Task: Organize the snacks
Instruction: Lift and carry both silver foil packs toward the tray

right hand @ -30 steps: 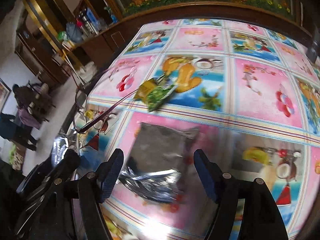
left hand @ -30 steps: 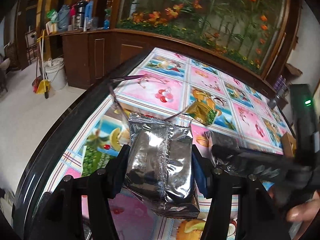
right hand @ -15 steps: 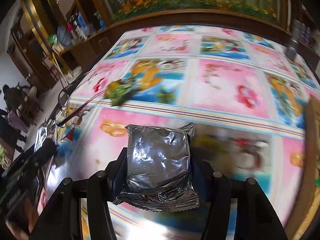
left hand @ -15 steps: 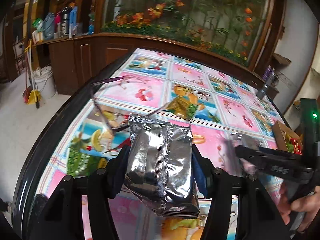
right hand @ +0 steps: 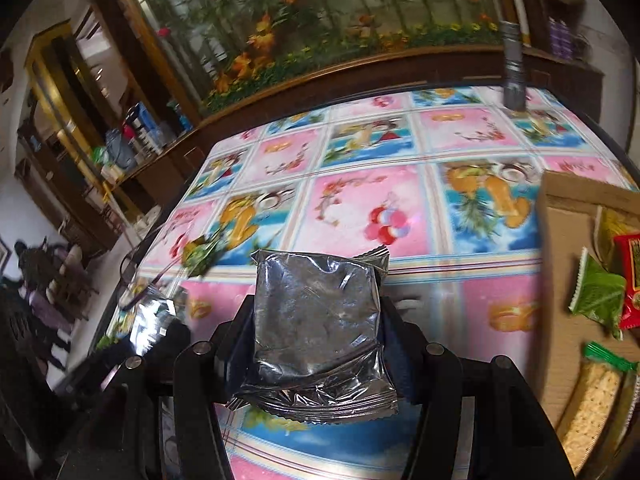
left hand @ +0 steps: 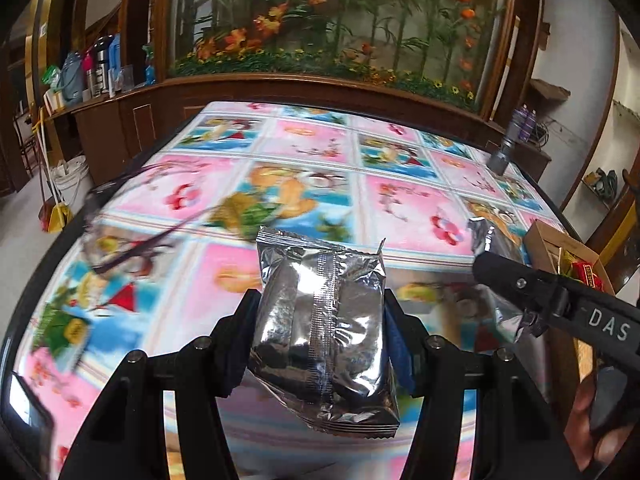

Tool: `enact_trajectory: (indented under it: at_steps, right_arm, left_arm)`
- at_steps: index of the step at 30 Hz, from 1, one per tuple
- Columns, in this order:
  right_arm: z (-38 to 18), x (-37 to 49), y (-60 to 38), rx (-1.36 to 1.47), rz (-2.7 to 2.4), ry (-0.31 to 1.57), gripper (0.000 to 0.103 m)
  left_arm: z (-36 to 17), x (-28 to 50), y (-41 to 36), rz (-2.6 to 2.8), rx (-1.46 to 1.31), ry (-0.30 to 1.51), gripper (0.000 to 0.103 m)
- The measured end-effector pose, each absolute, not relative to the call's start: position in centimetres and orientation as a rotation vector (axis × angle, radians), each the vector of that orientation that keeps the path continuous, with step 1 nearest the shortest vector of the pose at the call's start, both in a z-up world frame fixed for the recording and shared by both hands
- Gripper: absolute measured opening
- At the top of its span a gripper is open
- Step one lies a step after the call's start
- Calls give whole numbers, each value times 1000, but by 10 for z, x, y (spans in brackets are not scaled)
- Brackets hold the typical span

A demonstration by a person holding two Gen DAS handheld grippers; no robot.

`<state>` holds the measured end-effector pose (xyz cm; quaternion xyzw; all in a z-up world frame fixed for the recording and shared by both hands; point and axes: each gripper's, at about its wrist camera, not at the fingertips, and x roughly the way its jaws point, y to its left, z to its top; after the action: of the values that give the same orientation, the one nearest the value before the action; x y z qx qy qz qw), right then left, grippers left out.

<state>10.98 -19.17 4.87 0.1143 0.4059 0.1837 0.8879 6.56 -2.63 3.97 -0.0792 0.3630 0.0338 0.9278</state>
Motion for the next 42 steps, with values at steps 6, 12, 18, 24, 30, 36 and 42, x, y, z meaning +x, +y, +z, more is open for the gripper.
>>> enact_trajectory:
  at_steps: [6, 12, 18, 24, 30, 36, 42]
  right_arm:
    - [60, 111, -216, 259, 310, 814, 63]
    - [73, 107, -236, 304, 304, 771, 63]
    - [82, 98, -254, 300, 290, 733, 63]
    - [86, 84, -290, 338, 252, 697, 63]
    - [77, 76, -339, 406, 188, 707, 63]
    - [63, 76, -378, 470, 125, 745, 63]
    - [62, 77, -384, 463, 96, 749, 63]
  left_arm:
    - [36, 78, -68, 56, -122, 742, 58]
    - [40, 68, -76, 62, -37, 683, 58]
    - [42, 65, -78, 62, -3, 658, 58]
    - [48, 58, -85, 45, 27, 624, 58]
    - [49, 56, -90, 36, 47, 612, 58]
    - [48, 55, -93, 46, 63, 602, 58]
    - [50, 50, -98, 61, 76, 584, 58]
